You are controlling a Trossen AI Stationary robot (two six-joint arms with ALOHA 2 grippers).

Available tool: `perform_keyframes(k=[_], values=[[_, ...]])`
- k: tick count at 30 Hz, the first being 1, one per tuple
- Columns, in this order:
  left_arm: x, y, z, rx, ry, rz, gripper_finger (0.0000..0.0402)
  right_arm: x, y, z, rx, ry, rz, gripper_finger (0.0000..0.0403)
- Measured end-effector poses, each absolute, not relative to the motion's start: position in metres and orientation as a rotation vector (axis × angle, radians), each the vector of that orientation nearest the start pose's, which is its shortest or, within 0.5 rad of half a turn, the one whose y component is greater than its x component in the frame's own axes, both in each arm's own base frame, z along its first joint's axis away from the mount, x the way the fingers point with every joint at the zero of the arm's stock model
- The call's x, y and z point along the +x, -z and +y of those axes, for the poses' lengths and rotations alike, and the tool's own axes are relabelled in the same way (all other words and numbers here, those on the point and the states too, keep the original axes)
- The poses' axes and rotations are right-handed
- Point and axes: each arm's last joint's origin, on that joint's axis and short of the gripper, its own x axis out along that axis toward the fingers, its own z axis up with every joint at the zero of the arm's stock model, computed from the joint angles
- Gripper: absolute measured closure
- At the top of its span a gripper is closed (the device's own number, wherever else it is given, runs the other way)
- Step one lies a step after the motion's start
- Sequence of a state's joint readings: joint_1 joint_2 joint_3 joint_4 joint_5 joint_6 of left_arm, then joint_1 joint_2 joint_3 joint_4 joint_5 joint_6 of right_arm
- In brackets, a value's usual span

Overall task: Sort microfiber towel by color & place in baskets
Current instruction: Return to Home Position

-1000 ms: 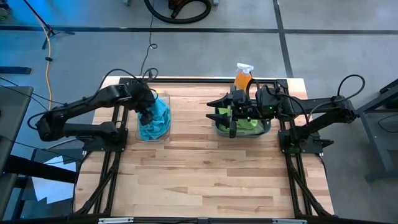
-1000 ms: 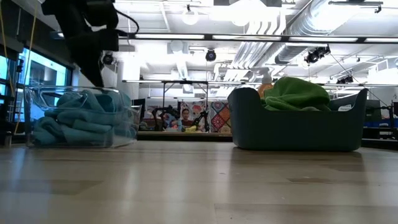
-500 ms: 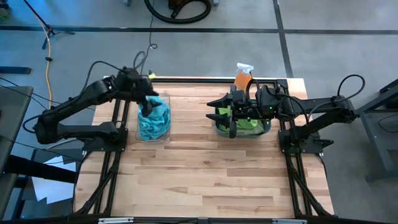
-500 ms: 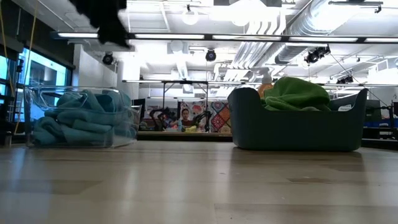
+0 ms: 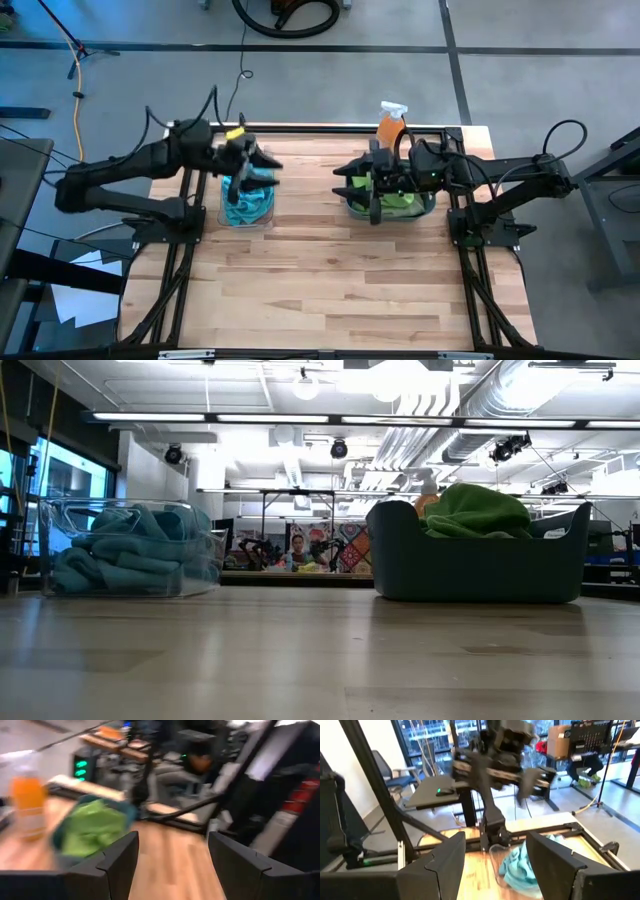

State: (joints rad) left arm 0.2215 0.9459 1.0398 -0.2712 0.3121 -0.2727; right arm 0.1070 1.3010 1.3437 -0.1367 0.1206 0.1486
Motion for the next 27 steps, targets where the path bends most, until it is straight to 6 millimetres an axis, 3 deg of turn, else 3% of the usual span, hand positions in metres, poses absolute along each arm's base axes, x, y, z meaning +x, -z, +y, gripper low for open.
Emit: perform_keyframes(k=[5, 8, 12, 17, 20, 24, 27], values=[[0.206, -0.375, -0.003, -0.334, 0.254, 0.131, 0.0172, 0.286, -0.415, 0.027, 0.113, 0.021, 0.142, 0.0194], [0.207, -0.368, -0.018, -0.326, 0.264, 0.11, 0.0172, 0.285, -0.415, 0.027, 0.087, 0.018, 0.144, 0.0194], [0.203, -0.363, -0.027, -0.278, 0.212, 0.099, 0.0186, 0.272, -0.424, 0.026, 0.08, 0.017, 0.117, 0.0194], [0.19, -0.369, -0.026, -0.174, 0.197, 0.067, 0.0241, 0.244, -0.439, 0.023, 0.095, 0.019, 0.088, 0.0207], [0.18, -0.371, -0.022, -0.112, 0.164, 0.07, 0.0294, 0.226, -0.444, 0.024, 0.098, 0.024, 0.103, 0.0248], [0.168, -0.369, -0.016, -0.059, 0.126, 0.1, 0.0376, 0.207, -0.446, 0.027, 0.115, 0.016, 0.138, 0.0349], [0.161, -0.358, -0.013, -0.059, 0.113, 0.057, 0.0392, 0.199, -0.446, 0.028, 0.129, 0.009, 0.161, 0.039]])
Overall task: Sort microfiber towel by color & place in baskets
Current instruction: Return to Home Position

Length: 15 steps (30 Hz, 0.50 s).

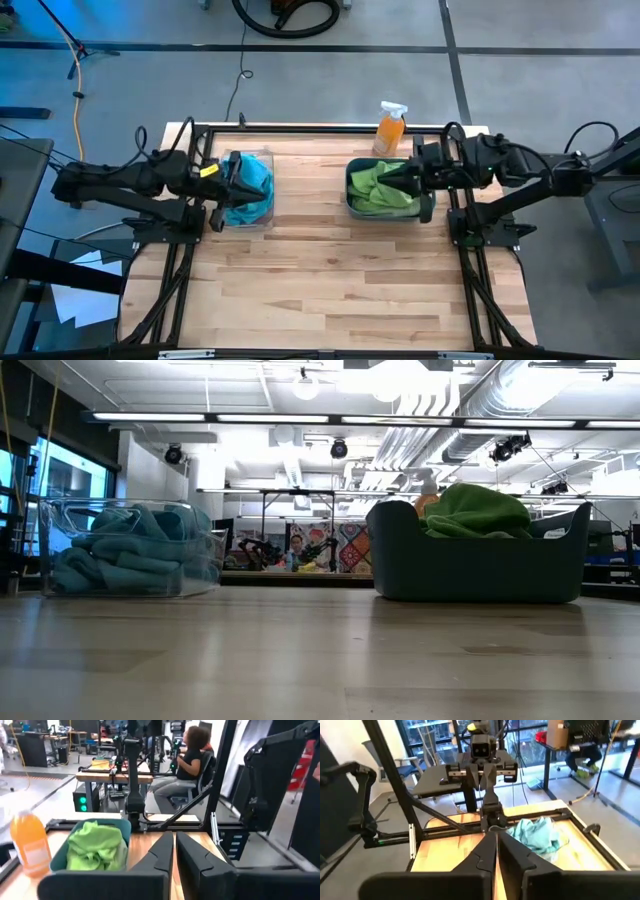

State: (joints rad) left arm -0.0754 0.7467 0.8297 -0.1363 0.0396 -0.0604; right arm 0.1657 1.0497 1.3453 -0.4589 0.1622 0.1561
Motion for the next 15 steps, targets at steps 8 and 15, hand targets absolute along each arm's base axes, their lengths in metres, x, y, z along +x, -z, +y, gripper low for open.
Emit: perform_keyframes(k=[8, 15], values=[[0.143, -0.285, -0.011, -0.214, 0.097, -0.074, 0.0399, 0.192, -0.436, 0.029, 0.17, 0.06, 0.269, 0.0397], [0.121, -0.244, -0.006, -0.29, 0.015, -0.175, 0.0401, 0.192, -0.435, 0.028, 0.191, 0.068, 0.276, 0.0401]])
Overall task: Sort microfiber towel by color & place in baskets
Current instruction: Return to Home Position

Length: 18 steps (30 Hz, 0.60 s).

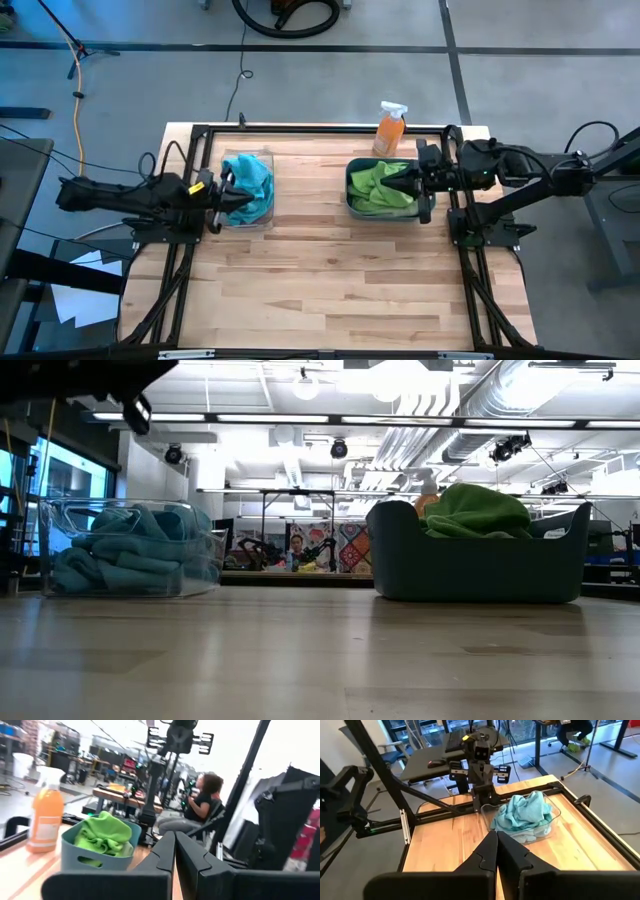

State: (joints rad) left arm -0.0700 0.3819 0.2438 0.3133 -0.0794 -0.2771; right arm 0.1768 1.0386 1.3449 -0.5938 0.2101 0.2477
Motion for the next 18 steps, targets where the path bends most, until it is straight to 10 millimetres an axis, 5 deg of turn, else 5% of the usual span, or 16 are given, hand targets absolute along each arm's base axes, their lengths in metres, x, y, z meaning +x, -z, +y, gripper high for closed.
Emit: perform_keyframes(k=[18], values=[[0.097, -0.188, -0.002, -0.363, -0.063, -0.234, 0.0401, 0.191, -0.433, 0.027, 0.277, 0.108, 0.29, 0.0403]])
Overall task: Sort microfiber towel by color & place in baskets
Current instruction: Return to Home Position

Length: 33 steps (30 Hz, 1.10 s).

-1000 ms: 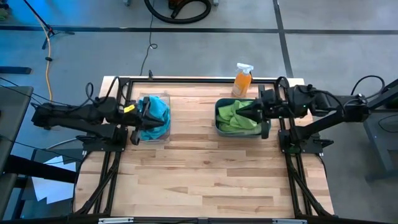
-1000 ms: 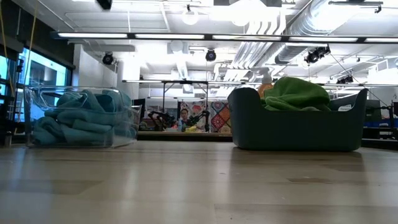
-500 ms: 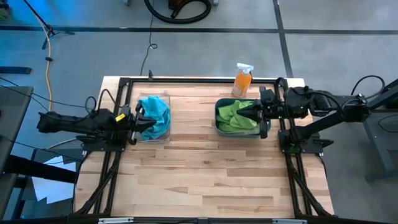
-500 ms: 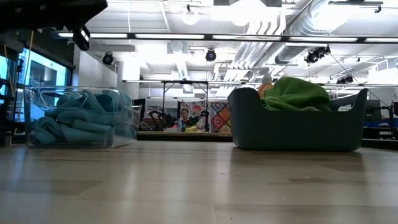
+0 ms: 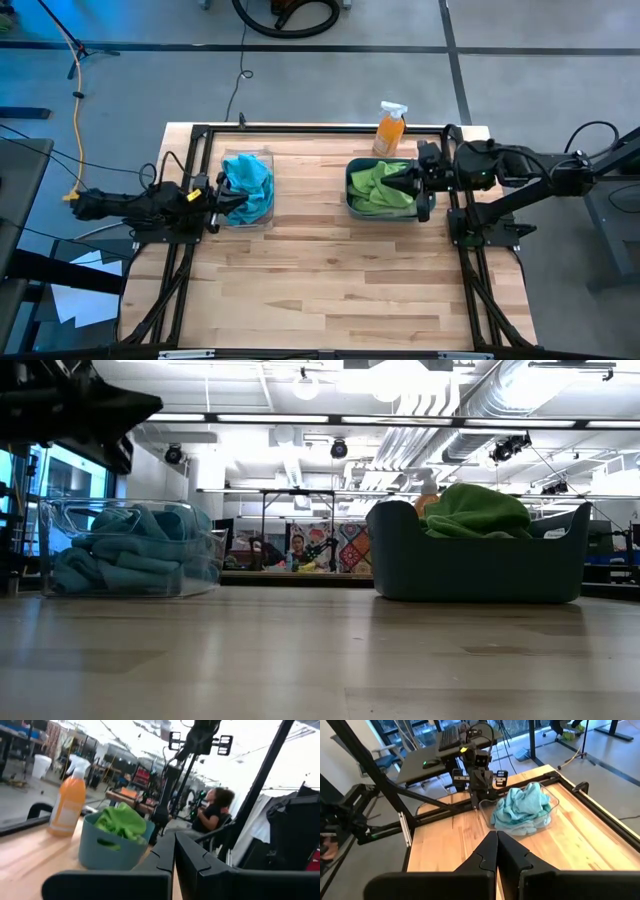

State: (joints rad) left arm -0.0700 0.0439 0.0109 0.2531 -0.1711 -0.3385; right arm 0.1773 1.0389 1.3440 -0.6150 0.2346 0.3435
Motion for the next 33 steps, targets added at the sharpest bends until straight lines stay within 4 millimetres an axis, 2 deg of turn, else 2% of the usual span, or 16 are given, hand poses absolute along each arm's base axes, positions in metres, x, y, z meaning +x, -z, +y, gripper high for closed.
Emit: perform_keyframes(k=[11, 21, 28, 33], values=[[0.094, -0.19, -0.002, -0.39, -0.056, -0.257, 0.0401, 0.19, -0.429, 0.029, 0.261, 0.104, 0.324, 0.0403], [0.097, -0.171, -0.002, -0.306, -0.098, -0.059, 0.0401, 0.19, -0.429, 0.029, 0.265, 0.104, 0.324, 0.0403], [0.097, -0.17, -0.001, -0.188, -0.116, -0.048, 0.0401, 0.19, -0.429, 0.029, 0.267, 0.1, 0.324, 0.0403], [0.097, -0.17, -0.001, -0.185, -0.12, -0.048, 0.0401, 0.19, -0.429, 0.029, 0.281, 0.102, 0.324, 0.0403]])
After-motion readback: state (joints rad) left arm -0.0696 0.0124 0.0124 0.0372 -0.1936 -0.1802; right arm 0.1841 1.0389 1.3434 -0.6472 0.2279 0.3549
